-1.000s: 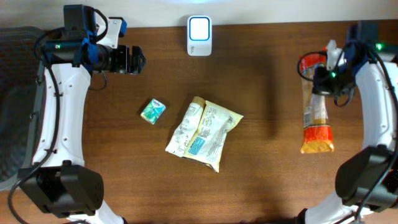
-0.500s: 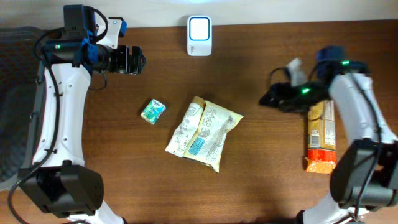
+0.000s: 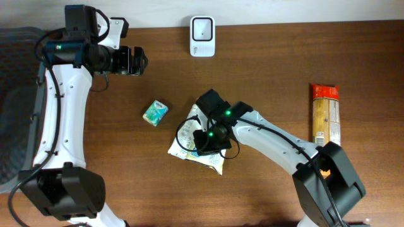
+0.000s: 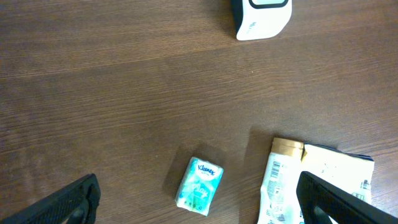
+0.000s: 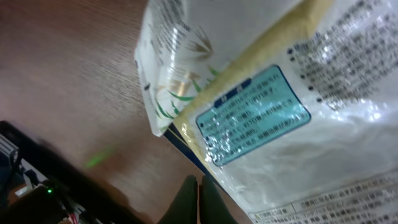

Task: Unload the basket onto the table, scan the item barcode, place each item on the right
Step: 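Grasp the white snack bag with the right gripper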

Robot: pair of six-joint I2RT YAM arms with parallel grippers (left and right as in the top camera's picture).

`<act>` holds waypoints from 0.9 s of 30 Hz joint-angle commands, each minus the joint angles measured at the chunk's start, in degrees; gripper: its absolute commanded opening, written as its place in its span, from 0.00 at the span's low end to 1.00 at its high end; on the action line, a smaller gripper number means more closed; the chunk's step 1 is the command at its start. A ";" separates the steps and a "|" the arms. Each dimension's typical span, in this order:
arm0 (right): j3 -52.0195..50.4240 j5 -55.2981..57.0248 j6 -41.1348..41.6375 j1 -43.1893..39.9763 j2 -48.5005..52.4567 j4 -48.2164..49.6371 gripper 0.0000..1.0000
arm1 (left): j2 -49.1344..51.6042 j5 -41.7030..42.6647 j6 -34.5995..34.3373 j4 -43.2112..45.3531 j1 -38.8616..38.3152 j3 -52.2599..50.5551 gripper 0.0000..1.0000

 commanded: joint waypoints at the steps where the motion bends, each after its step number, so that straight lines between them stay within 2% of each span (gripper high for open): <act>1: -1.73 4.59 2.67 0.22 0.85 -2.01 0.04 | -0.13 0.07 0.94 0.07 0.15 0.26 0.99; 4: -3.50 6.01 3.74 0.15 0.85 -2.32 0.05 | -0.13 0.07 0.94 0.07 0.15 0.26 0.99; 8: -3.50 16.24 3.93 -3.06 0.85 -7.48 0.07 | -0.13 0.07 0.94 0.07 0.15 0.26 0.99; 11: -3.48 23.39 3.23 -11.67 0.85 -7.98 0.06 | -0.13 0.07 0.94 0.07 0.15 0.26 0.99; 13: -2.99 21.64 -2.32 -20.79 0.85 -4.66 0.07 | -0.13 0.07 0.94 0.07 0.15 0.26 0.99; 15: -0.79 6.32 -10.82 -26.86 0.85 -3.93 0.28 | -0.13 0.07 0.94 0.07 0.15 0.26 0.99; 16: -0.66 0.83 -13.33 -28.52 0.85 -3.93 0.48 | -0.13 0.07 0.94 0.07 0.09 0.26 0.99; 17: -0.66 0.02 -15.93 -29.53 0.85 -4.72 0.65 | -0.13 0.07 0.94 0.07 0.09 0.26 0.99; 18: -0.66 -0.02 -17.57 -30.51 0.85 -4.81 0.71 | -0.13 0.07 0.94 0.07 0.11 0.26 0.99; 21: 2.19 -11.02 -21.05 -32.35 0.48 -6.75 0.68 | -0.13 0.04 0.94 0.07 0.52 0.26 0.99; 22: 4.87 -11.10 -21.07 -31.47 0.13 -8.98 0.68 | -0.13 0.07 0.94 0.07 0.44 0.26 0.99; 25: 7.69 -12.41 -20.68 -23.58 0.39 -10.78 0.52 | -0.13 0.04 0.94 0.07 0.37 0.26 0.99; 27: 7.45 -7.17 -17.55 -15.52 3.54 -10.43 0.51 | -0.13 0.04 0.94 0.07 0.55 0.26 0.99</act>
